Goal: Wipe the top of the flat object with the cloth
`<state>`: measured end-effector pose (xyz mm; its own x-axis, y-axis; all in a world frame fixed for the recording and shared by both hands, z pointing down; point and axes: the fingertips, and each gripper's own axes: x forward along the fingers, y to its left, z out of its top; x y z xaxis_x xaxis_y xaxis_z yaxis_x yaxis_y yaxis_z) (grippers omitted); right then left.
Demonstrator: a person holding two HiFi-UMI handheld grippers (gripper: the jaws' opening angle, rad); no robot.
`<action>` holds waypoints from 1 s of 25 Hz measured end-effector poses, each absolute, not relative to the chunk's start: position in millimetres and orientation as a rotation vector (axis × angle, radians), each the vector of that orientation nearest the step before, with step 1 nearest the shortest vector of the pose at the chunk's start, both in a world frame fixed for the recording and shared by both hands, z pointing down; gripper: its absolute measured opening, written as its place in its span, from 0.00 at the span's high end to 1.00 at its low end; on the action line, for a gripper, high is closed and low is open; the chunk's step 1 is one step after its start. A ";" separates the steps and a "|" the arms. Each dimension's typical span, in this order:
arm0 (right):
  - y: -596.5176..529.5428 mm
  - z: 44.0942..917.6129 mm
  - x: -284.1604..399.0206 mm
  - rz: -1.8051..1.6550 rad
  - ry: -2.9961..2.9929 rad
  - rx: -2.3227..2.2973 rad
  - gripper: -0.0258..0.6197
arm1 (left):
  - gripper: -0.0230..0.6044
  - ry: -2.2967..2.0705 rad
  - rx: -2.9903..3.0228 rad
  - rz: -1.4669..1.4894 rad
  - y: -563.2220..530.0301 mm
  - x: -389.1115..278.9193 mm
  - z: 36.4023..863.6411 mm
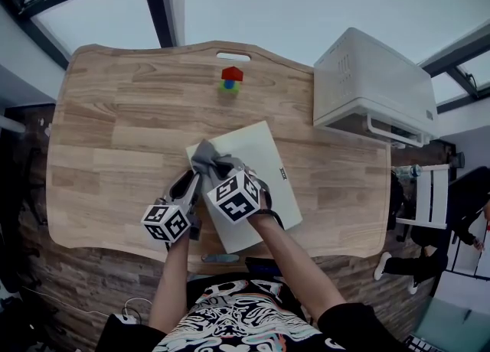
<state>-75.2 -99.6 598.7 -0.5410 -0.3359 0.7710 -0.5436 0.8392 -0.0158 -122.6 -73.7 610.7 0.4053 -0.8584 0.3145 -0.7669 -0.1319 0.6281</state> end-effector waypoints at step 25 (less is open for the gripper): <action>-74.8 601.0 -58.1 0.389 -2.155 0.697 0.93 | 0.69 -1.395 1.924 -0.147 -75.1 -122.2 612.1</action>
